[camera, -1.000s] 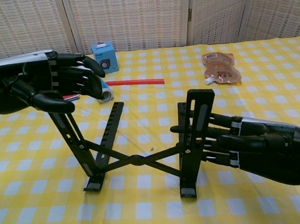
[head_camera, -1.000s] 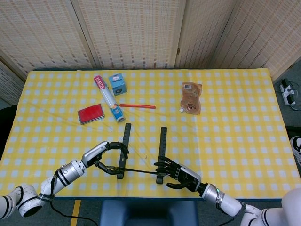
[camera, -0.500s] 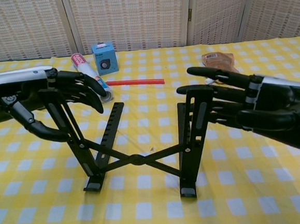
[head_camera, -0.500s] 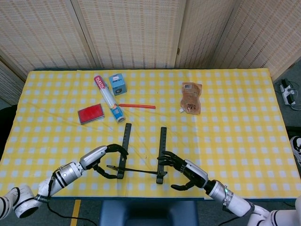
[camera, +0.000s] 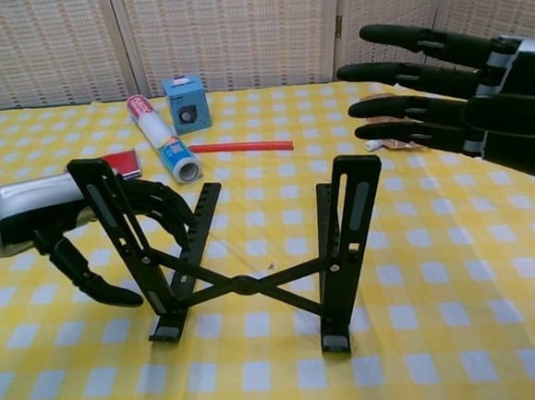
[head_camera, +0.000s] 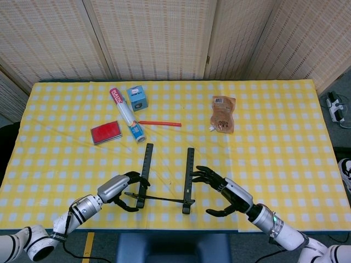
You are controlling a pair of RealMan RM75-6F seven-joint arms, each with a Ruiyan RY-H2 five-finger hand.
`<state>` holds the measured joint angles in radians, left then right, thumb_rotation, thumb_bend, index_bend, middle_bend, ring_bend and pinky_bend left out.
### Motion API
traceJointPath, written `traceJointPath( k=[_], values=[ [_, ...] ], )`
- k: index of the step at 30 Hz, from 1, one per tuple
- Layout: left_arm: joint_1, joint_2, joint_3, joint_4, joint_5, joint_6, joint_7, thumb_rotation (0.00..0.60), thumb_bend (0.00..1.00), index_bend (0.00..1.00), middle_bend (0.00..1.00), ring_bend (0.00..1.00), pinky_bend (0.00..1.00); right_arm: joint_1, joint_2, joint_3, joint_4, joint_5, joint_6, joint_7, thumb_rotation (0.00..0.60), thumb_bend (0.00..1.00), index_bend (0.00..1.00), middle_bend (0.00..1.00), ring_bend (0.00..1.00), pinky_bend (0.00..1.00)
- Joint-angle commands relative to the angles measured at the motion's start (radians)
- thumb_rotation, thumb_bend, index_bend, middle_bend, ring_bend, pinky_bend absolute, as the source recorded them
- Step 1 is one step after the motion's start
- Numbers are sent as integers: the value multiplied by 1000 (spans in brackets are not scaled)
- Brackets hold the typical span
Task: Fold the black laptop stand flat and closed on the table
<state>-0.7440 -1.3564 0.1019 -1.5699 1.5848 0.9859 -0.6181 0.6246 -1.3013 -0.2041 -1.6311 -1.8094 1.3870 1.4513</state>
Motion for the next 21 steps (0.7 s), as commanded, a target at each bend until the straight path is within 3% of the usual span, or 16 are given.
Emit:
traceJointPath(
  k=[1, 14, 21],
  values=[
    [34, -66, -27, 19, -71, -11, 130, 600, 169, 359, 377, 280, 157, -2, -5, 0, 8, 3, -6, 8, 600, 289, 19, 127, 154, 89],
    [96, -169, -69, 76, -176, 9, 341, 600, 213, 481, 404, 337, 202, -4, -28, 8, 40, 9, -27, 42, 600, 290, 19, 124, 153, 88],
    [118, -196, -79, 93, -189, 16, 373, 600, 214, 521, 421, 356, 209, -8, -36, 10, 51, 13, -31, 54, 600, 289, 19, 124, 152, 87]
  ],
)
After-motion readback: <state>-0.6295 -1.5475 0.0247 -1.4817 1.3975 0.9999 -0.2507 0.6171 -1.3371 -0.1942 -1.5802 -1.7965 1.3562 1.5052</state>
